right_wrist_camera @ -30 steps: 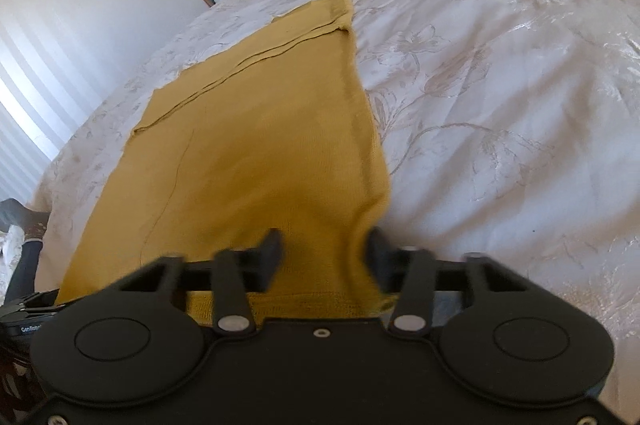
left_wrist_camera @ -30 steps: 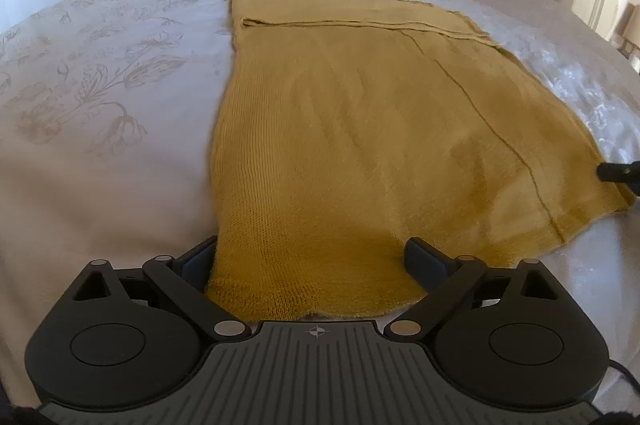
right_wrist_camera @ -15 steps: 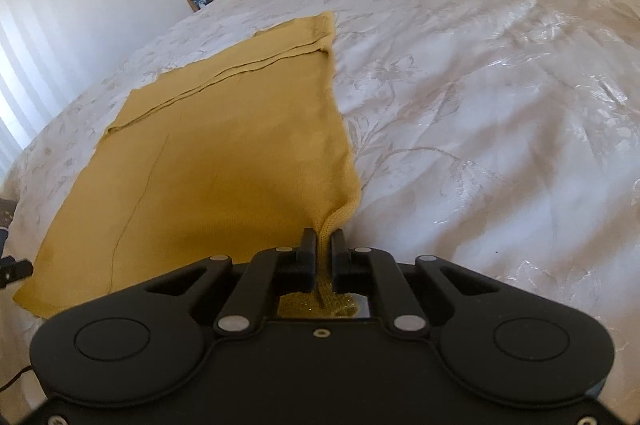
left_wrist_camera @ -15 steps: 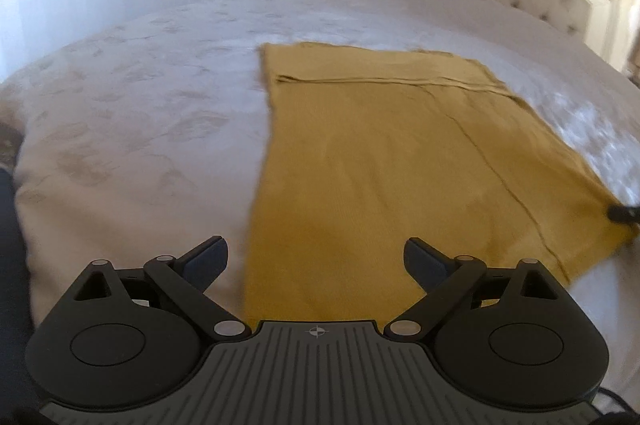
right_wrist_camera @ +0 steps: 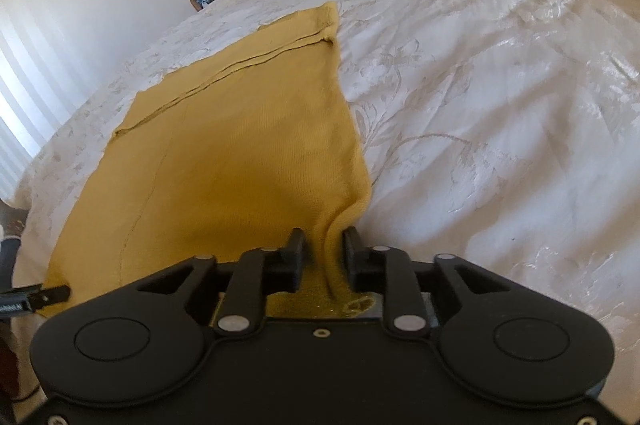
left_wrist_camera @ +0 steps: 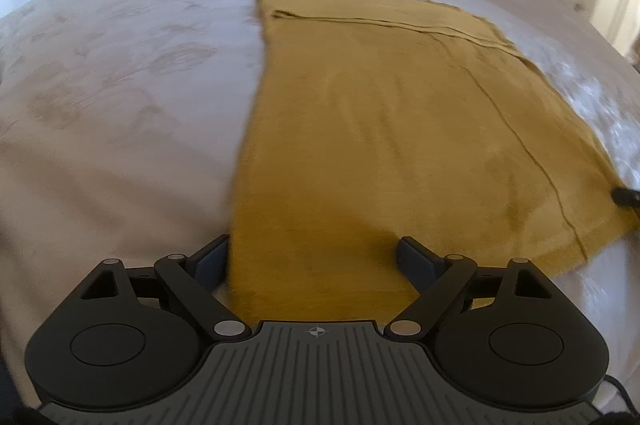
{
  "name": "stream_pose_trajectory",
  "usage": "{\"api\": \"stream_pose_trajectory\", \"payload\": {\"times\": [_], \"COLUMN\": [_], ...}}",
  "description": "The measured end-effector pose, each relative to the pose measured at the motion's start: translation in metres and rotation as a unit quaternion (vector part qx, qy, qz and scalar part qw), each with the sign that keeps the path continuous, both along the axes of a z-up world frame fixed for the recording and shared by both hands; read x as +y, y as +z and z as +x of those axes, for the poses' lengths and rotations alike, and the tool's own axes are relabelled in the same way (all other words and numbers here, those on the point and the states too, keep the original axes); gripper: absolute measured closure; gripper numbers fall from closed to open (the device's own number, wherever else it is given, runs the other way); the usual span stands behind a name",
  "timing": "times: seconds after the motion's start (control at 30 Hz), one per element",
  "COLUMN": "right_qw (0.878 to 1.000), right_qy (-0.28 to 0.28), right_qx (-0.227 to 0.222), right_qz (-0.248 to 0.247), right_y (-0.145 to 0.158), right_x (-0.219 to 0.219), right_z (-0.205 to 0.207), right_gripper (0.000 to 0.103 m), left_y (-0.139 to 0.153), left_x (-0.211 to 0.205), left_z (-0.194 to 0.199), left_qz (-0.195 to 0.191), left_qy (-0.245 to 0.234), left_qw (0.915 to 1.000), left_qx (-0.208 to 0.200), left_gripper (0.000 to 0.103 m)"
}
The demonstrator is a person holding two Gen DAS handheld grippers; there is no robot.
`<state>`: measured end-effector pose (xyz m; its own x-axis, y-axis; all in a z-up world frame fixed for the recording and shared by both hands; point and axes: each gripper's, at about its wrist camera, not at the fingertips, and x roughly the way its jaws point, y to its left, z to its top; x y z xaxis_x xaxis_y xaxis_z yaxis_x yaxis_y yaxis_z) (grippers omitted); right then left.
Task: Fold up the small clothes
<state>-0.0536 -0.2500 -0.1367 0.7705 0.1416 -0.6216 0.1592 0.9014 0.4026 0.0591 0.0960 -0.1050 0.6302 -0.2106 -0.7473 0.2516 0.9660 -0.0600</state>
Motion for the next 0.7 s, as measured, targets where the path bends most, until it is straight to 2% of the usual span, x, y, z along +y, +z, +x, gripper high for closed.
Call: {"api": "stream_pose_trajectory", "payload": {"times": [0.13, 0.2, 0.33, 0.43, 0.5, 0.6, 0.7], "right_qw": [1.0, 1.0, 1.0, 0.999, 0.999, 0.998, 0.999], "right_qy": [0.004, 0.005, -0.011, -0.029, -0.04, -0.046, -0.038], "right_qx": [-0.002, -0.004, -0.006, -0.009, -0.009, -0.009, -0.001], "right_qz": [0.003, 0.011, 0.025, 0.031, 0.034, 0.041, 0.021], "right_y": [-0.001, -0.001, 0.001, 0.004, 0.004, 0.004, 0.004], "right_x": [0.001, 0.0, -0.009, -0.016, -0.021, -0.026, -0.022], "right_z": [0.0, -0.001, -0.006, -0.014, -0.017, -0.017, -0.013], "right_gripper": [0.06, 0.054, 0.053, 0.052, 0.052, 0.052, 0.053], "left_y": [-0.003, -0.003, -0.002, 0.0, 0.001, 0.004, 0.004], "left_x": [-0.003, -0.002, 0.0, 0.002, 0.005, 0.011, 0.018], "left_z": [-0.002, -0.004, -0.006, -0.007, -0.008, -0.01, -0.009], "left_qz": [-0.002, -0.008, -0.007, -0.003, -0.006, -0.019, -0.036], "left_qy": [-0.002, -0.001, 0.002, 0.008, 0.014, 0.022, 0.03], "left_qw": [1.0, 0.9999, 0.9998, 0.9998, 0.9997, 0.9992, 0.9986], "left_qx": [-0.009, -0.011, -0.017, -0.019, -0.021, -0.026, -0.024], "left_gripper": [0.015, 0.016, 0.025, 0.036, 0.053, 0.073, 0.076]}}
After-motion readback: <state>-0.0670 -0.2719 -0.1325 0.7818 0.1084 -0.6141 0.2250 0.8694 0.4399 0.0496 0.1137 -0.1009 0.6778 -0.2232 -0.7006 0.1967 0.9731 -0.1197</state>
